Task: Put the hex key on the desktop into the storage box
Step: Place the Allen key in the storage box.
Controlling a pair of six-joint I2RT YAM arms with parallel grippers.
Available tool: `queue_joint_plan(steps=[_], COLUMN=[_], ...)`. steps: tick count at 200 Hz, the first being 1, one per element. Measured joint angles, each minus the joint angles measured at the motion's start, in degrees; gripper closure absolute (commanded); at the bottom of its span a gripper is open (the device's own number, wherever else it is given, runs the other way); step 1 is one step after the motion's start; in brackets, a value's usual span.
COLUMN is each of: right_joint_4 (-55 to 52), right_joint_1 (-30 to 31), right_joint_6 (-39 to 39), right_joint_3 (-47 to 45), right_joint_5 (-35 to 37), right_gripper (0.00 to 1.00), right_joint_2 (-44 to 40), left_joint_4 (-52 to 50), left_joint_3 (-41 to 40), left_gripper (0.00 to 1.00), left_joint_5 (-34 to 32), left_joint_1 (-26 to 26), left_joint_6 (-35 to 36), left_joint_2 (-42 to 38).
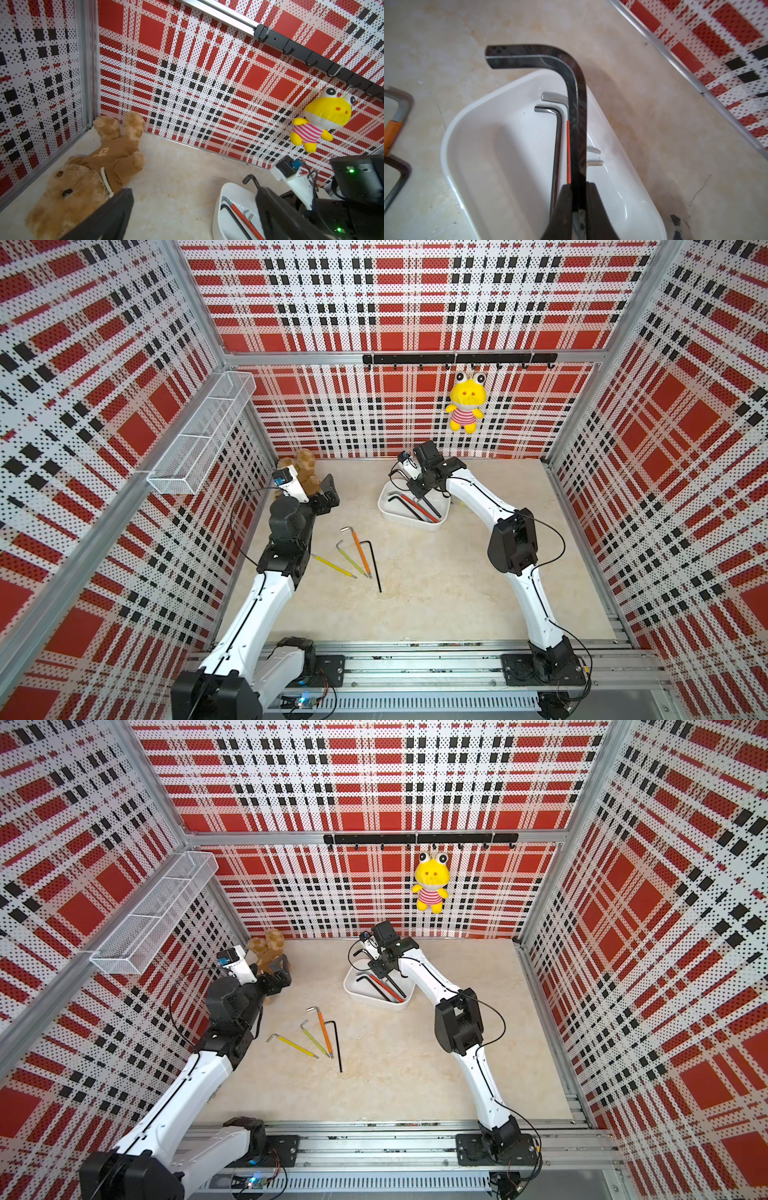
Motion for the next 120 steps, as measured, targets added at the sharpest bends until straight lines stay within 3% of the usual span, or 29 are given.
queue_joint_plan(steps=[120], right_joint_4=[-1.6], right_joint_1=[-0.13], right_joint_6=[0.63], right_joint_3=[0.0], right_joint_5=[-0.11], right_gripper=[1.0], right_joint_2=[4.94], left_joint_4=[0.04], left_joint_3=[0.0], left_gripper=[0.01], left_joint_5=[0.63], left_joint_1=[0.0], left_joint_6=[0.0], left_joint_2=[1.33])
